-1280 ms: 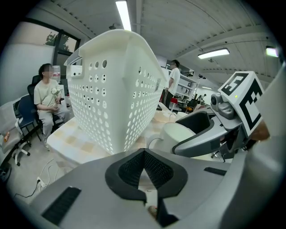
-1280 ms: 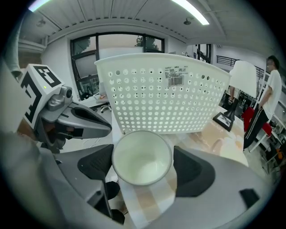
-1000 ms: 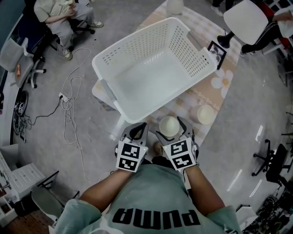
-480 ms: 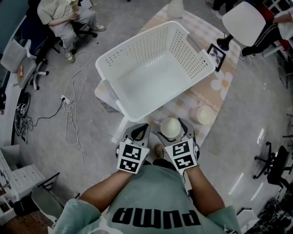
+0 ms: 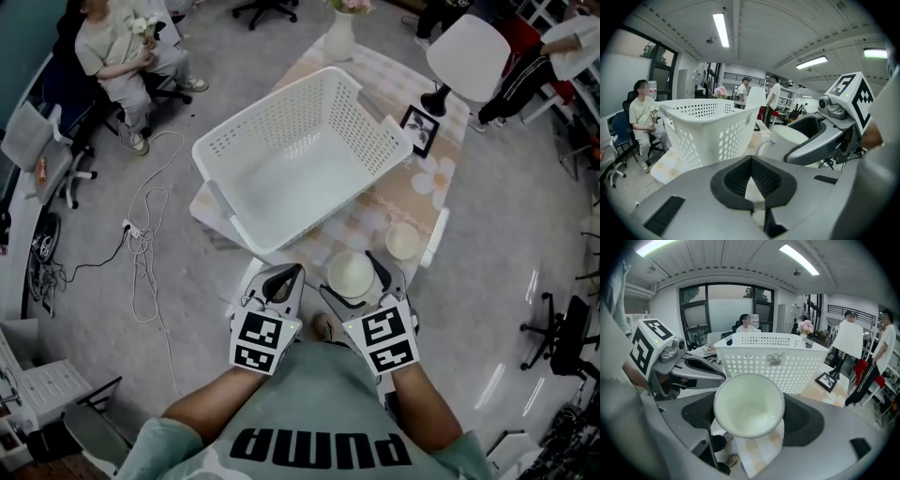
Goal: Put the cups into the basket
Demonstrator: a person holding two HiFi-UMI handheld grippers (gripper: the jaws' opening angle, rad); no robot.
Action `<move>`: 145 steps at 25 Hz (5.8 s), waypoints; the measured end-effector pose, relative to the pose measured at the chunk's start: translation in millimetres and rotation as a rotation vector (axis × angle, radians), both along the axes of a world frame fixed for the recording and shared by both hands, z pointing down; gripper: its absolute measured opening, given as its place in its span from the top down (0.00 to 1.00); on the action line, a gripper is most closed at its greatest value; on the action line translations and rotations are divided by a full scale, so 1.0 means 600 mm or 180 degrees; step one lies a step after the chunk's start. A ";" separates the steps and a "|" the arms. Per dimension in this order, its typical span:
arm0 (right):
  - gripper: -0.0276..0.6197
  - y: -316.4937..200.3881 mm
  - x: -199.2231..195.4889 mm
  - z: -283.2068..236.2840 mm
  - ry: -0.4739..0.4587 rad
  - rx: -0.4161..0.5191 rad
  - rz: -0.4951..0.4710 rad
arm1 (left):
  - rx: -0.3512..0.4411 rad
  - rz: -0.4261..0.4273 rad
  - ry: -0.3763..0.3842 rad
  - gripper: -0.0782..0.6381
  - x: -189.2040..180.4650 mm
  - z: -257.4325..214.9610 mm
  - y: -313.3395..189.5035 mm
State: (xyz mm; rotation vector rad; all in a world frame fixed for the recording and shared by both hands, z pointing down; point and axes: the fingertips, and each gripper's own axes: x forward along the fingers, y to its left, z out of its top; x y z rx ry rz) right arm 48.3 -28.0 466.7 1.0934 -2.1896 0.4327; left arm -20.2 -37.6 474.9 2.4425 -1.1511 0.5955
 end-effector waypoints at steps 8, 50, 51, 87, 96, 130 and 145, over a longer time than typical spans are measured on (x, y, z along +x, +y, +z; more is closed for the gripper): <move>0.34 0.006 0.004 -0.105 -0.0164 0.0225 -0.0017 | 0.0115 0.0069 0.0177 0.88 0.017 -0.084 -0.007; 0.34 -0.263 -0.236 -0.177 0.0181 0.0497 -0.0953 | 0.0356 -0.0840 0.0196 0.88 -0.303 -0.166 -0.209; 0.34 -0.270 -0.235 -0.165 0.0199 0.0455 -0.1012 | 0.0329 -0.0885 0.0177 0.88 -0.305 -0.160 -0.212; 0.34 -0.342 -0.290 0.084 0.0677 -0.0459 -0.2245 | -0.0591 -0.1417 -0.0001 0.88 -0.313 0.065 -0.246; 0.34 -0.359 -0.283 0.132 0.0802 -0.0605 -0.2090 | -0.0759 -0.1343 0.0045 0.88 -0.308 0.106 -0.235; 0.32 -0.354 -0.263 0.117 0.1068 -0.0640 -0.2033 | -0.0685 -0.1046 0.0091 0.88 -0.306 0.075 -0.236; 0.32 -0.337 -0.264 -0.064 0.0692 -0.0078 -0.1338 | -0.0474 -0.0685 0.0245 0.88 -0.293 0.019 -0.226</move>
